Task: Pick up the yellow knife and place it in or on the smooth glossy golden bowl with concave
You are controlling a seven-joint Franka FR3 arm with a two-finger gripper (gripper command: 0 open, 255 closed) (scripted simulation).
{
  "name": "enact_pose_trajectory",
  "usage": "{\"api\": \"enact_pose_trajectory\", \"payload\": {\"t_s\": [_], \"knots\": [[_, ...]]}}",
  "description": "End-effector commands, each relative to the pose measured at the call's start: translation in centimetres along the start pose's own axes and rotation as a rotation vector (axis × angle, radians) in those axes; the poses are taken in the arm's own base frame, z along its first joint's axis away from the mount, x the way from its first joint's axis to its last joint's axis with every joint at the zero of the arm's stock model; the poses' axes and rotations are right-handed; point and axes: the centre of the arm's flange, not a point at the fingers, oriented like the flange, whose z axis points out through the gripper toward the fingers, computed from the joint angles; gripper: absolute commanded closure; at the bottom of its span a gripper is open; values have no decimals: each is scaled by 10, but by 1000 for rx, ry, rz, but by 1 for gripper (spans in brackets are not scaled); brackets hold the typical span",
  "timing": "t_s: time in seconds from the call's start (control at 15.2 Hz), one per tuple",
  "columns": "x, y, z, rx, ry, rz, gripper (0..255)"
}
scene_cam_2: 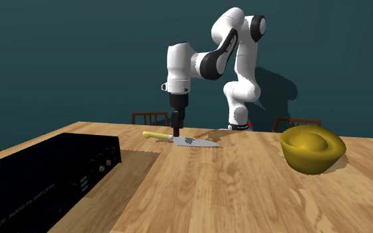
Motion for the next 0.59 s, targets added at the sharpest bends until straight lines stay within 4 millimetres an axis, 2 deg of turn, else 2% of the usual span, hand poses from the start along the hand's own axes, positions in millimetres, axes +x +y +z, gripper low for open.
{"api": "enact_pose_trajectory", "payload": {"t_s": [0.0,0.33,0.53], "knots": [[0,-2,10,0,2,7,0],[0,-2,40,0,2,7,0],[0,-2,40,0,2,7,0]]}}
